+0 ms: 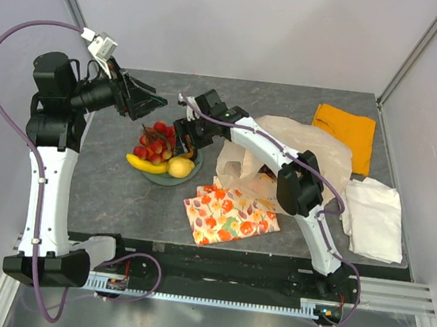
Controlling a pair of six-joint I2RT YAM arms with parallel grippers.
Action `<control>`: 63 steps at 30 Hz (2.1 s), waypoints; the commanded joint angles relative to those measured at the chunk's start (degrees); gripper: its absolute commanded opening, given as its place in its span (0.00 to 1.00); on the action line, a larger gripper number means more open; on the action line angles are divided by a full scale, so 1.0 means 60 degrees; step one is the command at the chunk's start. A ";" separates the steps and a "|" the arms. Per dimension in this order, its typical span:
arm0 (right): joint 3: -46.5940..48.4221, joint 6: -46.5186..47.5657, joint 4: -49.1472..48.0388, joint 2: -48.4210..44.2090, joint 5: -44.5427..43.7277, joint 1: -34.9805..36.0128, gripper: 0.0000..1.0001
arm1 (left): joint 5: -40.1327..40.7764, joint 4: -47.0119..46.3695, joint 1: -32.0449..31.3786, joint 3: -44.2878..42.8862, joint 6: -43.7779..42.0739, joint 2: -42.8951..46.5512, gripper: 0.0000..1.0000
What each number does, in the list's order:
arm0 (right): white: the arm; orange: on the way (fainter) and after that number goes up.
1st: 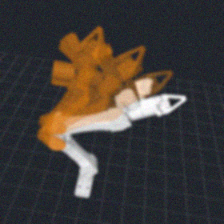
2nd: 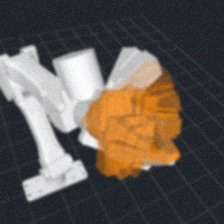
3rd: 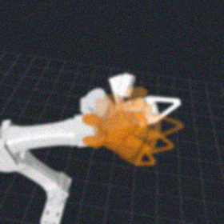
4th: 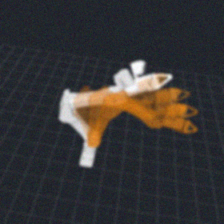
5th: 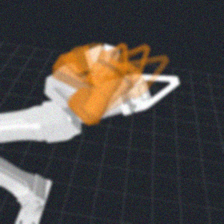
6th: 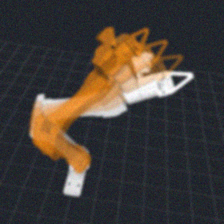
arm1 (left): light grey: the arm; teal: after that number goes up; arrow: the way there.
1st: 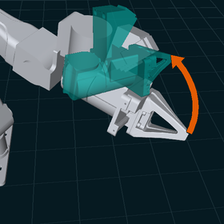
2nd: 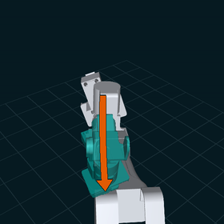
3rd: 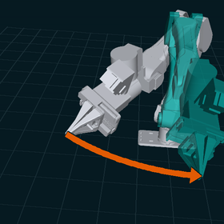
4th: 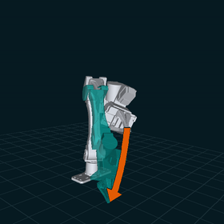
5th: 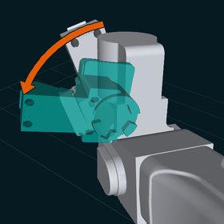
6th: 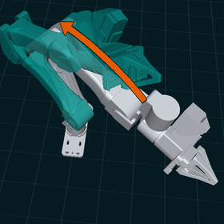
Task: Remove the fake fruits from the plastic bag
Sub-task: Place the fake fruit on the plate.
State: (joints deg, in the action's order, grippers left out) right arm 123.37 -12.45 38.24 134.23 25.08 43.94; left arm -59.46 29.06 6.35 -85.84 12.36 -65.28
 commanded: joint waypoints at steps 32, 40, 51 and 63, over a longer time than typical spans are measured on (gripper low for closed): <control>0.1015 0.1224 0.0146 -0.0327 0.0343 0.0132 0.36 | -0.0153 -0.0595 0.0070 0.0318 0.0254 0.0010 0.77; 0.0651 0.2616 0.0043 -0.0443 0.0581 0.0176 0.39 | -0.0197 -0.0756 0.0055 0.0332 0.0357 -0.0063 0.76; 0.0107 0.3290 -0.0206 -0.0415 0.0347 0.0366 0.45 | -0.0255 -0.0917 0.0055 0.0406 0.0459 -0.0136 0.76; -0.0142 0.3671 -0.0338 -0.0546 -0.0093 0.0440 0.52 | -0.0270 -0.1049 0.0070 0.0508 0.0533 -0.0180 0.76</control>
State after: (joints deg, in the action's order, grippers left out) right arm 123.66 7.81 36.38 133.97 25.54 46.06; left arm -59.77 25.12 6.42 -83.02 13.76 -66.28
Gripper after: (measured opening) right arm 0.543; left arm 0.763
